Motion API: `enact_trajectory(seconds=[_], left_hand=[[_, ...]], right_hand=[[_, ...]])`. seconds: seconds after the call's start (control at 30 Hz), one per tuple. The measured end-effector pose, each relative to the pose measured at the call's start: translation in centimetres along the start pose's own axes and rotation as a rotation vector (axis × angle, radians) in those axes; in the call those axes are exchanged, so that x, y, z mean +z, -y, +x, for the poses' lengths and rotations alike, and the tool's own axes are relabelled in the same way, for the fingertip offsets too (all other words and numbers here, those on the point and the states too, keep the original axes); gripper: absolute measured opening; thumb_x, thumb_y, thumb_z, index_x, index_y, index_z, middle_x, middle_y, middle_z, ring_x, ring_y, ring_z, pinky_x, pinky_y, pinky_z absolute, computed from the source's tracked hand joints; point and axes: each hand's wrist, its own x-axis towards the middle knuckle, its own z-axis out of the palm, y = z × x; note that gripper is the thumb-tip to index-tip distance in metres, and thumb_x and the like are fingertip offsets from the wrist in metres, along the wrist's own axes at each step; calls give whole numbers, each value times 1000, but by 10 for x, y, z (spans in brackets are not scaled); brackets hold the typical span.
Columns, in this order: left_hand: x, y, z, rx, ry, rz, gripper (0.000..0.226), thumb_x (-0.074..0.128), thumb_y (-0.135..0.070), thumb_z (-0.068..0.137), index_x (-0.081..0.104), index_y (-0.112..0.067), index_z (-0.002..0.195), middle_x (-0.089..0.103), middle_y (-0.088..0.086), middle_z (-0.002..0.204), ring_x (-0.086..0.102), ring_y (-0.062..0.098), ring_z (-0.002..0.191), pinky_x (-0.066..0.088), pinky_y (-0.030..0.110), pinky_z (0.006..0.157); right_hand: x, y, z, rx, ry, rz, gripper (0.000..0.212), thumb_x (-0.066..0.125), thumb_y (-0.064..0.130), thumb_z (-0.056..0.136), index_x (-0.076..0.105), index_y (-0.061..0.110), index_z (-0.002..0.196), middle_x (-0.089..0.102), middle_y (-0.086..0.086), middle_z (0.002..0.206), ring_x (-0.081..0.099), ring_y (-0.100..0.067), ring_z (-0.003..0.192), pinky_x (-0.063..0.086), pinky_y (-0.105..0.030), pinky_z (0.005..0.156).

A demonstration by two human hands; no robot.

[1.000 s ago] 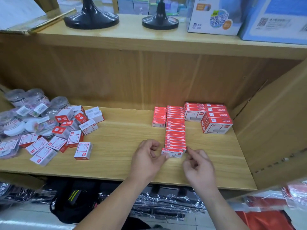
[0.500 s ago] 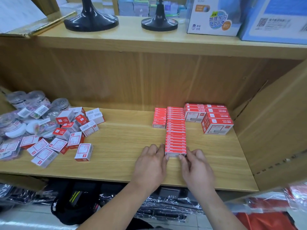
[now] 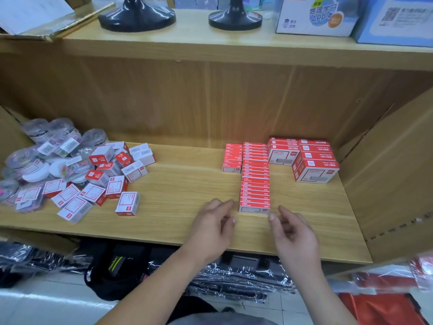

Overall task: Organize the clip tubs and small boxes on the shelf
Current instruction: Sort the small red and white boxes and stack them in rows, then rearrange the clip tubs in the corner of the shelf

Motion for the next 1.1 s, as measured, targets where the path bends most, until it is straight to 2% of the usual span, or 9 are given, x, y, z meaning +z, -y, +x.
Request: enact_trajectory(seconds=[0.17, 0.23, 0.33, 0.43, 0.53, 0.63, 0.73, 0.93, 1.1], left_hand=[[-1, 4, -38, 75, -155, -214, 32, 63, -8, 96, 68, -10, 127, 60, -11, 117, 63, 18, 110, 55, 36, 93], [-12, 2, -42, 95, -158, -229, 27, 61, 0, 93, 71, -10, 116, 63, -8, 113, 65, 16, 107, 56, 36, 90], [-49, 14, -47, 105, -46, -109, 27, 55, 1, 90, 70, -10, 108, 64, -5, 106, 63, 12, 101, 54, 35, 85], [-90, 38, -62, 93, 3, 21, 21, 57, -6, 92, 71, -12, 106, 64, -7, 109, 63, 12, 101, 54, 37, 85], [-131, 61, -75, 30, -208, 198, 13, 64, -18, 92, 72, -23, 102, 62, -14, 109, 62, 10, 101, 55, 34, 82], [-167, 84, -71, -126, -352, 420, 23, 68, -26, 90, 66, -24, 112, 60, -9, 114, 61, 16, 99, 57, 34, 76], [-181, 100, -58, -189, -248, 531, 36, 64, -43, 90, 61, -23, 121, 61, -4, 113, 60, 20, 96, 54, 33, 74], [-186, 121, -34, -143, -95, 510, 36, 49, -61, 94, 65, -35, 112, 59, -10, 101, 62, 16, 86, 47, 34, 65], [-185, 120, -17, -66, 0, 469, 40, 40, -60, 95, 65, -35, 113, 64, -9, 89, 64, 16, 79, 50, 36, 61]], right_hand=[[6, 30, -20, -143, 54, 83, 28, 67, 19, 92, 68, 28, 119, 70, 8, 90, 64, -6, 78, 46, -7, 66], [25, 45, -24, -212, 146, 72, 24, 65, 31, 92, 69, 36, 115, 70, 15, 92, 65, -7, 73, 50, -14, 66], [60, 66, -25, -296, 373, -17, 38, 56, 58, 90, 72, 35, 116, 68, 21, 96, 68, -7, 81, 55, -25, 72], [95, 85, -22, -325, 494, -28, 34, 61, 56, 87, 73, 36, 113, 68, 21, 95, 68, -6, 89, 56, -28, 76], [130, 97, -17, -298, 527, 26, 25, 68, 42, 88, 75, 32, 110, 68, 17, 94, 68, -8, 90, 57, -32, 79], [169, 108, -11, -296, 550, 1, 40, 62, 51, 82, 75, 27, 112, 65, 18, 99, 68, -8, 92, 58, -35, 81], [197, 120, -5, -269, 547, -34, 45, 61, 52, 80, 75, 24, 111, 64, 19, 99, 67, -8, 90, 58, -36, 82], [219, 141, 12, -182, 550, -104, 24, 70, 29, 86, 75, 30, 109, 67, 15, 101, 68, -7, 87, 55, -30, 86], [216, 144, 14, -74, 477, -114, 37, 77, 14, 84, 64, 44, 103, 69, 10, 107, 67, -1, 83, 54, -20, 82]])
